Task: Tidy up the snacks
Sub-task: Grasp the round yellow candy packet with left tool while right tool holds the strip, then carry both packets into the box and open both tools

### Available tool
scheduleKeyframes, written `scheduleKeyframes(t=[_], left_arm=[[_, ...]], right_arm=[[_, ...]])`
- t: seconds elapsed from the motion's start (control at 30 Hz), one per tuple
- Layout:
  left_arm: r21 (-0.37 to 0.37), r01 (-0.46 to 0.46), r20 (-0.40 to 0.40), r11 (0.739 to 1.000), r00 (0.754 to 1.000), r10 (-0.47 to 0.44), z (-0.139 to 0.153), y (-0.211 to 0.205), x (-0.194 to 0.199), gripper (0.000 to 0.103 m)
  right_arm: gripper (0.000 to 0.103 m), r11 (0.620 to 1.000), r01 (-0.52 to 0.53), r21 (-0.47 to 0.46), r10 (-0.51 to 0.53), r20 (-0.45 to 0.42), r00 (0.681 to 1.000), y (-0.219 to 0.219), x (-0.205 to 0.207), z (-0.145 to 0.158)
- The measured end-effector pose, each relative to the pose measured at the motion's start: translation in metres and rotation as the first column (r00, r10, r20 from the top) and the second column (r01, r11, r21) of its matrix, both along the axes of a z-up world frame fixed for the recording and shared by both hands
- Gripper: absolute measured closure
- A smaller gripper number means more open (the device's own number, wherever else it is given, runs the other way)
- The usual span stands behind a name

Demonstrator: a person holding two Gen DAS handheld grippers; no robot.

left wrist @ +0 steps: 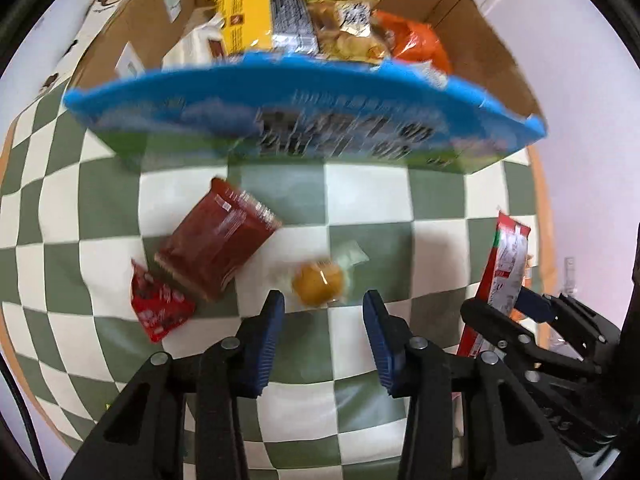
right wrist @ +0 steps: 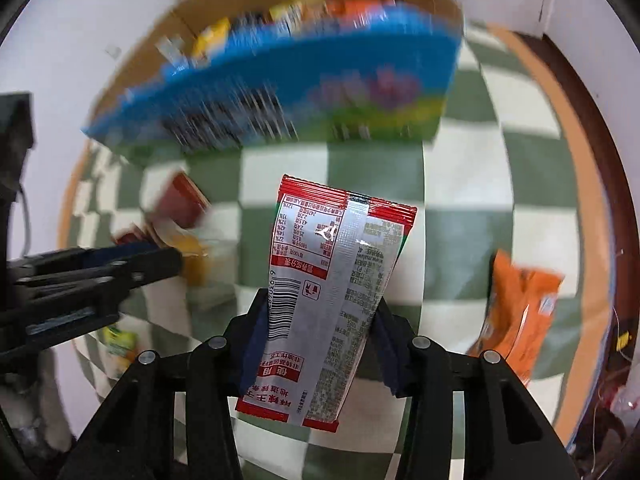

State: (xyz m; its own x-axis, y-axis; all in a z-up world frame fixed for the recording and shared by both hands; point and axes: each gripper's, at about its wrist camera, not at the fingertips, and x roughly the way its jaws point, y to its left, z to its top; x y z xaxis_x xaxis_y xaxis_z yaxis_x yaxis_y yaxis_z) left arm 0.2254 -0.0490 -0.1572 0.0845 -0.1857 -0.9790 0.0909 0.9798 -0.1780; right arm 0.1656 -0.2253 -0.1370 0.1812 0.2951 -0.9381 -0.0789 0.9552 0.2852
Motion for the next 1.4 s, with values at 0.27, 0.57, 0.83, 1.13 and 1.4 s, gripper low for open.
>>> scheduleKeyframes(t=[0.27, 0.57, 0.83, 1.13, 1.4], left_arm=[[-0.106, -0.09, -0.197, 0.99, 0.978, 0.068, -0.068, 0.023, 0.016, 0.048], [-0.04, -0.151, -0.27, 0.988, 0.953, 0.135, -0.114, 0.021, 0.033, 0.048], [0.015, -0.09, -0.158, 0.996, 0.983, 0.091, -0.103, 0.014, 0.023, 0.065], [-0.005, -0.051, -0.081, 0.999, 0.995, 0.051, -0.057, 0.024, -0.02, 0.065], [-0.116, -0.01, 0.103, 0.993, 0.994, 0.023, 0.057, 0.035, -0.021, 0.065]], right_arm=[[0.053, 1.0, 0.005, 0.004, -0.005, -0.006, 1.0, 0.007, 0.031, 0.015], [0.053, 0.999, 0.047, 0.016, -0.046, -0.092, 0.995, 0.015, 0.03, -0.043], [0.053, 0.999, 0.033, 0.003, -0.033, -0.1, 0.994, 0.017, 0.032, -0.053], [0.053, 1.0, 0.022, 0.014, -0.021, -0.082, 0.996, 0.019, 0.024, -0.04], [0.053, 0.994, -0.006, 0.108, 0.001, 0.047, 0.999, 0.015, 0.036, 0.041]])
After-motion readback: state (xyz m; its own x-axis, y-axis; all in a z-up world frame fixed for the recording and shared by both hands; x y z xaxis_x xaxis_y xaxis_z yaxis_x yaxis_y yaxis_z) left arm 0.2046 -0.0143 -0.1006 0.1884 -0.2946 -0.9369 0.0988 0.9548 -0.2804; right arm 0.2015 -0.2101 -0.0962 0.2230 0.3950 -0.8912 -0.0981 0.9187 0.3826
